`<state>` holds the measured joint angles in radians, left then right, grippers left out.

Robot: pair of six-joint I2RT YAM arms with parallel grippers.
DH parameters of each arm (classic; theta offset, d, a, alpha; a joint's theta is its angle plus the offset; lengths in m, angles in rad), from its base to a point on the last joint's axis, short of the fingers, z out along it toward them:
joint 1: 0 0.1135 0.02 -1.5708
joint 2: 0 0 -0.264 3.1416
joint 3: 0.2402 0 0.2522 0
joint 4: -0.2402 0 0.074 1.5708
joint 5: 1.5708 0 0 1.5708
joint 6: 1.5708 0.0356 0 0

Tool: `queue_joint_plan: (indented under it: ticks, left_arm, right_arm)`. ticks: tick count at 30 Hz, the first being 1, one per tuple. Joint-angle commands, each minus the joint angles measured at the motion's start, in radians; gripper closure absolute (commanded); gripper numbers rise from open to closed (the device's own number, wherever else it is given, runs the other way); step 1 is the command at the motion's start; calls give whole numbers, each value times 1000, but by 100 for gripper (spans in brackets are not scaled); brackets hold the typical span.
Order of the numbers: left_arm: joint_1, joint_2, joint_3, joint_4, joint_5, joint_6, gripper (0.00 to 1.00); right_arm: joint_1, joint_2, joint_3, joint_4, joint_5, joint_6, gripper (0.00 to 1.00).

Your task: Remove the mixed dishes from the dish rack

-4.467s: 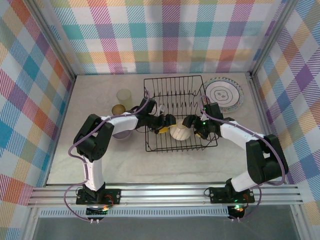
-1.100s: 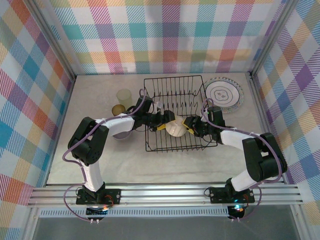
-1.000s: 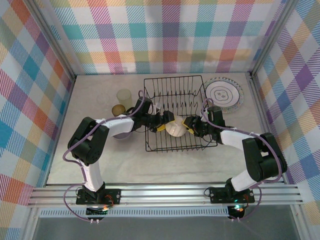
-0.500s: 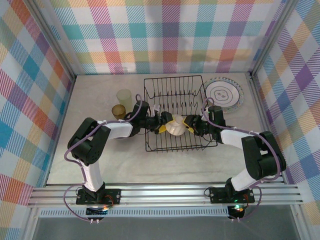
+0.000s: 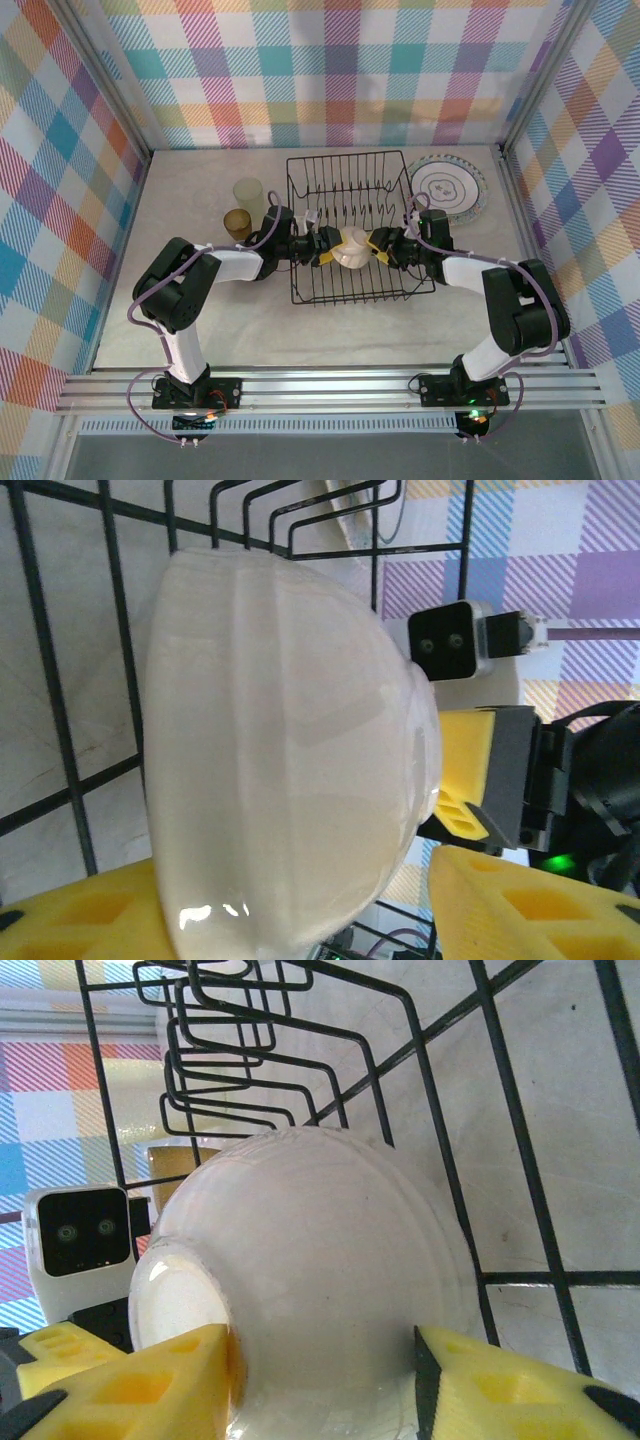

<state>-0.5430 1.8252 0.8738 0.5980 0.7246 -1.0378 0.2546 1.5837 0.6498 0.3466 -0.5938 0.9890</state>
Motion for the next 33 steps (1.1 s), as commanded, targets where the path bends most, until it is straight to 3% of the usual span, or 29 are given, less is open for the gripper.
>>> queue_joint_plan:
  ticks: [1, 6, 13, 20, 33]
  left_arm:
    - [-28, -22, -11, 130, 37, -41, 44]
    - [-29, -20, -22, 173, 38, -61, 55]
    - [-29, -20, -33, 202, 35, -76, 65]
    - [-31, 10, -32, 289, 46, -126, 86]
    - [-32, 52, -24, 401, 59, -188, 100]
  right_arm:
    - [0, 75, -47, -190, 7, 19, 51]
    - [-6, 85, -38, -177, -15, 28, 51]
    - [-9, 63, -27, -199, -15, 20, 51]
    - [-15, 29, -17, -224, -12, 17, 51]
    - [-22, -12, 30, -284, -8, -4, 50]
